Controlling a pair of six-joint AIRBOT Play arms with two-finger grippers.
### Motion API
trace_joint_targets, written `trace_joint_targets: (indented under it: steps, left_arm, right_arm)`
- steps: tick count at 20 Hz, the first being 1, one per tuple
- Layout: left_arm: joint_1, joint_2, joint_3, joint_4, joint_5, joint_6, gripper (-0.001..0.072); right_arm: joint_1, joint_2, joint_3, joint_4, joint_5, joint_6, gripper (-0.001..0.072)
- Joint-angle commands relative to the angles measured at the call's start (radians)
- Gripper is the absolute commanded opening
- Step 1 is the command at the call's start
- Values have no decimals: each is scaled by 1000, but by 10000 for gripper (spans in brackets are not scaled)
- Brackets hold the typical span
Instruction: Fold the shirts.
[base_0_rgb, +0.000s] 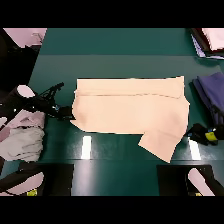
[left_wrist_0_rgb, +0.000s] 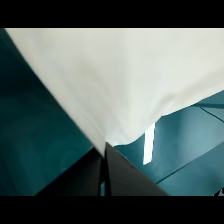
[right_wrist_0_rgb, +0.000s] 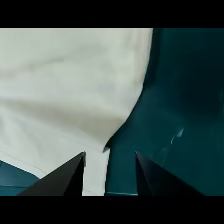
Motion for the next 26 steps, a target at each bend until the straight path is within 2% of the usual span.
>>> trace_joint_targets:
  steps: [1, 4, 6, 7, 8, 11, 14, 16, 19, 21, 24, 26]
  left_arm:
    - [0, 1, 13, -1, -13, 1, 26]
    - [0, 1, 13, -1, -14, 1, 26]
    - [0, 1, 13, -1, -15, 1, 26]
    - [0, 1, 13, 0, -18, 2, 26]
    - [0, 1, 13, 3, -29, 2, 25]
    - [0, 22, 13, 37, -101, 1, 24]
    - [0, 153, -18, 158, -129, -46, 24]
    - [0, 256, -71, 201, -198, -74, 25]
    - [0, 366, -161, 169, -276, -87, 26]
    - [0, 364, -162, 122, -221, -104, 26]
    - [0, 359, -157, 46, 13, -112, 26]
    - [0, 337, -148, 42, 103, -133, 26]
  right_arm:
    - [0, 10, -105, 57, -49, 11, 367]
    - [2, 10, -134, 136, -114, 11, 358]
    - [2, 11, -123, 162, -120, 3, 222]
    - [2, 11, -114, 174, -113, -13, 86]
    - [2, 12, -100, 180, -97, -23, 20]
    - [2, 62, -21, 140, 18, -30, 19]
    - [2, 191, 59, 31, 154, -29, 20]
    - [2, 274, 70, -11, 187, -28, 19]
    - [2, 359, 72, 16, 158, -15, 19]
    - [2, 358, 74, 102, 103, -15, 18]
    - [2, 283, 75, 261, -18, -24, 18]
    - [2, 202, 108, 303, -64, -34, 17]
